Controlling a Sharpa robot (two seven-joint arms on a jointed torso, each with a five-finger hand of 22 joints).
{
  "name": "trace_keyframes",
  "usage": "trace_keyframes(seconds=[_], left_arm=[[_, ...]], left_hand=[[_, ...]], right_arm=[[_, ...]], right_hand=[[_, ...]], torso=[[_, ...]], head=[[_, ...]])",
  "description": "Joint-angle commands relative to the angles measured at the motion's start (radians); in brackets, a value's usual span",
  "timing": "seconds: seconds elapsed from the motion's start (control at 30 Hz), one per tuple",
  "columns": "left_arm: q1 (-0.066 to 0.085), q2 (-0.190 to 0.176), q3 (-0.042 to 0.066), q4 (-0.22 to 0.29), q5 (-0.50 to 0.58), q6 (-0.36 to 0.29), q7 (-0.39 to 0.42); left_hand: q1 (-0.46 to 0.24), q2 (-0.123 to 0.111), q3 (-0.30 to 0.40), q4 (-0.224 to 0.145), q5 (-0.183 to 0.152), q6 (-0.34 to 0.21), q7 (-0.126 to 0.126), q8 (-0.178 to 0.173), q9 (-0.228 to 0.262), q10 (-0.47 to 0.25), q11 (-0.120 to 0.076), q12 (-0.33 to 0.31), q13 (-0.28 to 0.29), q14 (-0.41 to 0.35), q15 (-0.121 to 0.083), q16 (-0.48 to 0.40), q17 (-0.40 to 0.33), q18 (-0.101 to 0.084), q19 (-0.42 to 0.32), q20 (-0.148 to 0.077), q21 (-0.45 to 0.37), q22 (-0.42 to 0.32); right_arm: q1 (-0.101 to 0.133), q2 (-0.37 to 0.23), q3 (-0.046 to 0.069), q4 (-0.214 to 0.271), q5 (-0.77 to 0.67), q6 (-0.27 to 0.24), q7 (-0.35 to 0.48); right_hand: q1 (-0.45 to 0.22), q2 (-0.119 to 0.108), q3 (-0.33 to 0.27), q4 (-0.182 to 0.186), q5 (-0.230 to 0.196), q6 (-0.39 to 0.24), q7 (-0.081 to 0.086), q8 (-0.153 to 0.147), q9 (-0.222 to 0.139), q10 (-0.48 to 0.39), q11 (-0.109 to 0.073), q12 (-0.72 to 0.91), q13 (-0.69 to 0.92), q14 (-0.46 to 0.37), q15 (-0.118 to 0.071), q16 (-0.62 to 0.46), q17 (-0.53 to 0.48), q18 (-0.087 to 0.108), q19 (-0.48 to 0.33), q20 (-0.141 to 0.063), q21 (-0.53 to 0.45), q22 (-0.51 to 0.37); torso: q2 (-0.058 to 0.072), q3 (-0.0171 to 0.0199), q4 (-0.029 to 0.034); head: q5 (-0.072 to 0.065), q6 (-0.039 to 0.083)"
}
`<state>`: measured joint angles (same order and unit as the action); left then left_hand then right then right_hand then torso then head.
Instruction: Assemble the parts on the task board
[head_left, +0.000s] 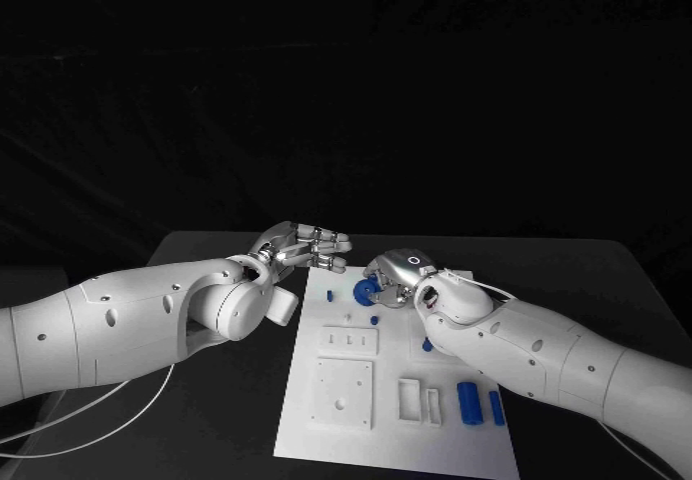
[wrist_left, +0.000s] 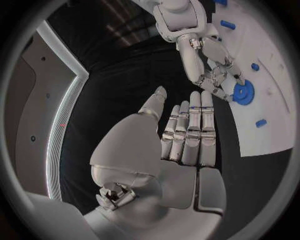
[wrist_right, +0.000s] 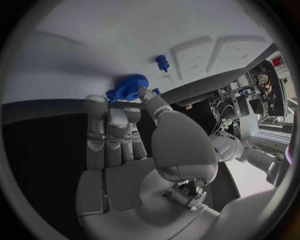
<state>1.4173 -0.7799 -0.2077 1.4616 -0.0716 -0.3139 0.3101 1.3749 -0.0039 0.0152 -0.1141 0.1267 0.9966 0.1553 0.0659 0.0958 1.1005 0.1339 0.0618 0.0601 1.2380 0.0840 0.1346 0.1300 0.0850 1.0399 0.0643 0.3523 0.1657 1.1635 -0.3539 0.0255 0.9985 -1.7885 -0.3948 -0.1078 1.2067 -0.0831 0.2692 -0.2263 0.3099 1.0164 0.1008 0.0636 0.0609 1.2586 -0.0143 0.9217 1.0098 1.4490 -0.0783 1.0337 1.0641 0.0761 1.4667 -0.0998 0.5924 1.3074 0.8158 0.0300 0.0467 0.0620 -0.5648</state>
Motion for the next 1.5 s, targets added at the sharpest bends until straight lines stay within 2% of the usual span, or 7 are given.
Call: trace_keyframes(seconds=[0.03, 0.1, 0.2, 0.43, 0.8, 1.17, 1.5], left_arm=[[0.001, 0.000, 0.001, 0.000, -0.004, 0.014, 0.007], [0.001, 0.000, 0.001, -0.001, -0.004, 0.014, 0.007], [0.001, 0.001, 0.001, -0.003, -0.004, 0.013, 0.008], [0.001, 0.001, 0.001, -0.003, -0.004, 0.013, 0.008], [0.001, -0.002, 0.001, 0.000, -0.004, 0.012, 0.007], [0.001, -0.005, 0.001, 0.001, -0.004, 0.010, 0.006], [0.001, -0.007, 0.001, 0.001, -0.004, 0.010, 0.007]], left_hand=[[0.000, 0.001, 0.001, 0.001, -0.001, -0.008, -0.002, -0.003, 0.001, -0.006, -0.002, -0.003, 0.002, -0.002, 0.001, -0.002, -0.002, -0.002, 0.002, 0.002, 0.006, -0.001], [0.000, 0.001, 0.001, 0.001, -0.001, -0.008, -0.002, -0.003, 0.001, -0.006, -0.002, -0.003, 0.002, -0.002, 0.001, -0.002, -0.002, -0.002, 0.002, 0.002, 0.006, -0.001], [0.000, 0.002, 0.002, 0.002, 0.000, -0.009, -0.002, -0.003, 0.001, -0.007, -0.002, -0.003, 0.002, -0.002, 0.001, -0.002, -0.001, -0.002, 0.002, 0.002, 0.006, -0.002], [-0.001, 0.002, 0.002, 0.002, 0.000, -0.009, -0.002, -0.003, 0.001, -0.007, -0.002, -0.003, 0.002, -0.002, 0.001, -0.002, -0.001, -0.002, 0.002, 0.002, 0.005, -0.003], [0.000, 0.005, 0.003, 0.003, 0.001, -0.010, -0.001, -0.003, 0.001, -0.007, -0.002, -0.003, 0.001, -0.002, 0.001, -0.002, -0.001, -0.002, 0.002, 0.002, 0.006, -0.003], [0.000, 0.005, 0.003, 0.003, 0.001, -0.010, -0.001, -0.003, 0.001, -0.007, -0.002, -0.003, 0.001, -0.002, 0.001, -0.002, -0.001, -0.002, 0.002, 0.002, 0.006, -0.003], [0.000, 0.004, 0.003, 0.003, 0.001, -0.012, -0.001, -0.003, 0.000, -0.008, -0.002, -0.003, 0.001, -0.002, 0.001, -0.002, -0.001, -0.002, 0.002, 0.002, 0.007, -0.003]], right_arm=[[-0.001, -0.008, 0.000, 0.009, 0.025, 0.008, 0.015], [-0.002, -0.011, 0.000, 0.011, 0.028, 0.013, 0.016], [-0.003, -0.015, 0.000, 0.011, 0.032, 0.022, 0.016], [-0.004, -0.018, 0.000, 0.006, 0.037, 0.047, 0.012], [-0.004, -0.017, 0.000, -0.006, 0.054, 0.104, 0.010], [-0.004, -0.025, 0.000, -0.012, 0.054, 0.146, -0.010], [-0.005, -0.047, 0.000, 0.009, 0.057, 0.116, -0.013]], right_hand=[[-0.014, 0.003, 0.013, -0.001, 0.009, 0.026, 0.002, -0.002, 0.001, -0.005, 0.001, 0.008, 0.003, 0.000, 0.000, 0.004, 0.002, 0.006, 0.041, 0.001, 0.005, 0.069], [-0.018, 0.006, 0.028, -0.003, 0.032, 0.037, 0.000, -0.002, 0.001, -0.007, -0.001, 0.010, 0.004, -0.001, -0.001, 0.003, 0.001, 0.005, 0.041, 0.000, 0.005, 0.069], [-0.054, -0.002, 0.169, -0.026, 0.162, 0.046, 0.000, -0.003, 0.001, -0.016, -0.004, 0.003, 0.000, -0.002, -0.004, 0.001, 0.000, 0.004, 0.038, -0.004, 0.005, 0.070], [-0.079, -0.028, 0.173, -0.012, 0.195, 0.030, 0.003, -0.002, 0.001, -0.012, -0.003, 0.004, -0.001, -0.001, -0.005, 0.000, 0.002, 0.005, 0.036, -0.004, 0.011, 0.069], [-0.087, -0.024, 0.135, -0.003, 0.238, 0.011, 0.007, -0.002, 0.001, -0.017, -0.001, 0.001, -0.003, -0.002, -0.003, -0.001, 0.003, 0.005, 0.035, -0.003, 0.011, 0.069], [-0.101, -0.032, 0.207, -0.015, 0.291, 0.004, 0.008, -0.002, 0.001, -0.023, -0.002, -0.003, -0.005, -0.004, -0.004, -0.001, 0.005, 0.007, 0.031, -0.004, 0.016, 0.070], [-0.103, -0.034, 0.224, -0.016, 0.308, 0.015, 0.007, -0.002, 0.001, -0.015, -0.003, 0.008, 0.003, -0.001, -0.005, 0.007, 0.014, 0.007, 0.033, -0.005, 0.030, 0.072]], torso=[[0.000, 0.0006, -0.0017], [0.000, 0.0008, -0.0022], [0.000, 0.0007, -0.0017], [0.000, 0.0004, -0.0011], [0.000, -0.0008, -0.0012], [0.000, -0.0004, -0.0002], [0.000, -0.0005, 0.0000]], head=[[0.001, -0.003], [0.000, -0.004], [-0.001, -0.005], [-0.005, -0.006], [-0.008, -0.006], [-0.007, -0.008], [-0.008, -0.009]])
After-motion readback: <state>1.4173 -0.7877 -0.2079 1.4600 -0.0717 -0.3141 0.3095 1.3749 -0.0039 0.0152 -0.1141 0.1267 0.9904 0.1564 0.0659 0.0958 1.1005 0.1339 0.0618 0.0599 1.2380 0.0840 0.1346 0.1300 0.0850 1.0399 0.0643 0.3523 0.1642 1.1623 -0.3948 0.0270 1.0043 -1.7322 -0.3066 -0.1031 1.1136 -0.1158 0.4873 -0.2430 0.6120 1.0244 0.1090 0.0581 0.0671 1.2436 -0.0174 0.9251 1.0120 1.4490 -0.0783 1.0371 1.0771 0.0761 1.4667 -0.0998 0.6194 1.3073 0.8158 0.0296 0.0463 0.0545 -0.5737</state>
